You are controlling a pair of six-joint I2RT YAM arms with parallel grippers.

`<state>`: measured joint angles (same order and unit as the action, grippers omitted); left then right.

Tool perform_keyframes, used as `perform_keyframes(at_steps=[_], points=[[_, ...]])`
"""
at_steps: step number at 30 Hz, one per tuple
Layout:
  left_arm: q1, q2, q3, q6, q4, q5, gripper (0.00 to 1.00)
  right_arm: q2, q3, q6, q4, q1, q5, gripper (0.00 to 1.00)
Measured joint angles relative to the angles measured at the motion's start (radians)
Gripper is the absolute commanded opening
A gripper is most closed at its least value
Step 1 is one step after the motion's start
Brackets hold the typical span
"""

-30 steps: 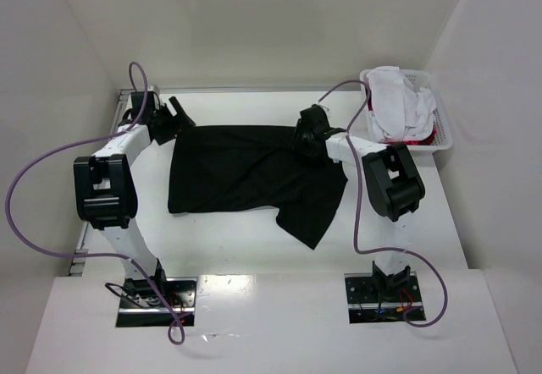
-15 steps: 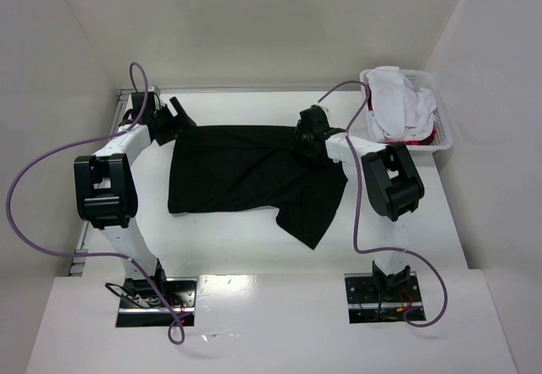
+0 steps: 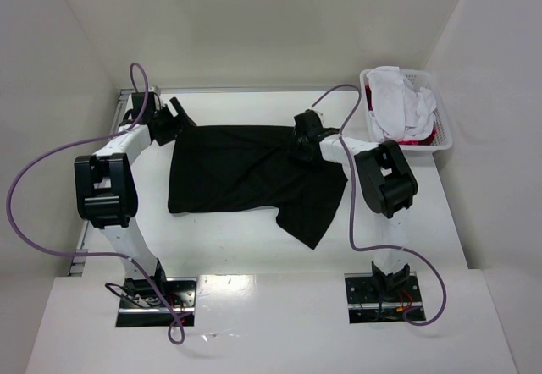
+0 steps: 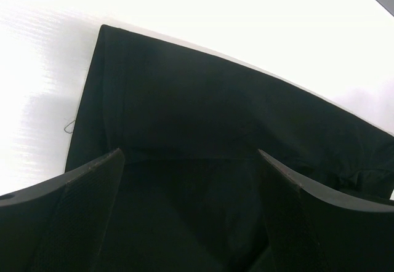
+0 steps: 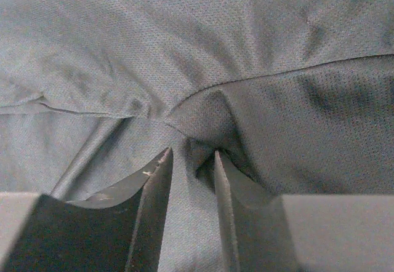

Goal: Fold and stack the t-shirts
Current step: Fold the flattened tshirt in 1/3 of the way

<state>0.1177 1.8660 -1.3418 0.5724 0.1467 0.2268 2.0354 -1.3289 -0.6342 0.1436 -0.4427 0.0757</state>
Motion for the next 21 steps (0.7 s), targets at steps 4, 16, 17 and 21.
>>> perform_keyframes(at_steps=[4,16,17,21], points=[[0.000,0.008,0.000,0.000,-0.002,0.000,0.94,0.006,-0.007,-0.001,0.005,0.000,0.008,0.36],[0.001,0.031,0.000,0.000,-0.006,0.008,0.94,0.052,-0.064,-0.004,0.017,-0.001,0.045,0.01],[0.001,0.032,0.000,0.000,-0.006,0.008,0.94,0.052,-0.064,-0.003,0.018,-0.001,0.045,0.01],[0.002,0.032,0.000,0.000,-0.006,0.013,0.94,0.036,-0.055,0.004,0.032,-0.003,0.042,0.01]])
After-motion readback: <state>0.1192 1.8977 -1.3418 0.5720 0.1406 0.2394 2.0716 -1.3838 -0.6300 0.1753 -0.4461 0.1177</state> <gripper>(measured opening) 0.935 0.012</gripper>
